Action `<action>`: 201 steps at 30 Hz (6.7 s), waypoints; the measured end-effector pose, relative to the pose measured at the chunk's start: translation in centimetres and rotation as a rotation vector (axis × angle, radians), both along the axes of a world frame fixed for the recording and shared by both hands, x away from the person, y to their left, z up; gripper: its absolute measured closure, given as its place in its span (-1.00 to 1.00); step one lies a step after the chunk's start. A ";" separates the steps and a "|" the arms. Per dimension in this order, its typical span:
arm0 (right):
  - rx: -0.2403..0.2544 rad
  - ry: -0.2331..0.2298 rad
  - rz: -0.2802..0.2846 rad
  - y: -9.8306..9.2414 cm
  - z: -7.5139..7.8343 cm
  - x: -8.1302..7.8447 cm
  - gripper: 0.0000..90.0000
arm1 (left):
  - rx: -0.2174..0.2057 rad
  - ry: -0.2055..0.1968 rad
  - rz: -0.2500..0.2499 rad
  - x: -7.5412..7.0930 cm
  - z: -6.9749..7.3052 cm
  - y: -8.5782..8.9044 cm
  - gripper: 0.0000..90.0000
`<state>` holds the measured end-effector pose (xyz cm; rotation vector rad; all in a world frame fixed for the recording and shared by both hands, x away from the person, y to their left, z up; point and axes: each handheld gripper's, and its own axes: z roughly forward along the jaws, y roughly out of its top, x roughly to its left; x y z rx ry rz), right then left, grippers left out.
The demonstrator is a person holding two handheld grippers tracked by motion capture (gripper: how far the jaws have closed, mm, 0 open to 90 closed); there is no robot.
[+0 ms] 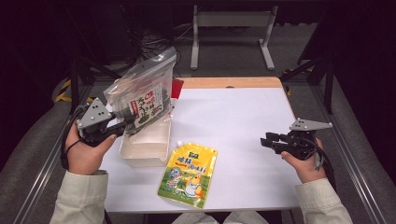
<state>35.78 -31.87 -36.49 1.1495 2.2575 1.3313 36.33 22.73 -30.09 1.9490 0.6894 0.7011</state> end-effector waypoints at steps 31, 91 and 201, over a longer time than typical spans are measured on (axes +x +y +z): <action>0.003 0.013 0.015 0.1 -0.4 0.1 0.29 | 0.010 0.050 -0.038 2.8 -3.4 0.8 0.58; 0.019 0.019 0.025 0.5 -0.9 0.4 0.18 | -0.084 0.248 0.071 3.9 -7.8 2.2 0.19; -0.096 0.112 0.250 11.8 -3.9 3.3 0.05 | -0.076 0.397 -0.114 -6.4 -10.5 -1.4 -0.26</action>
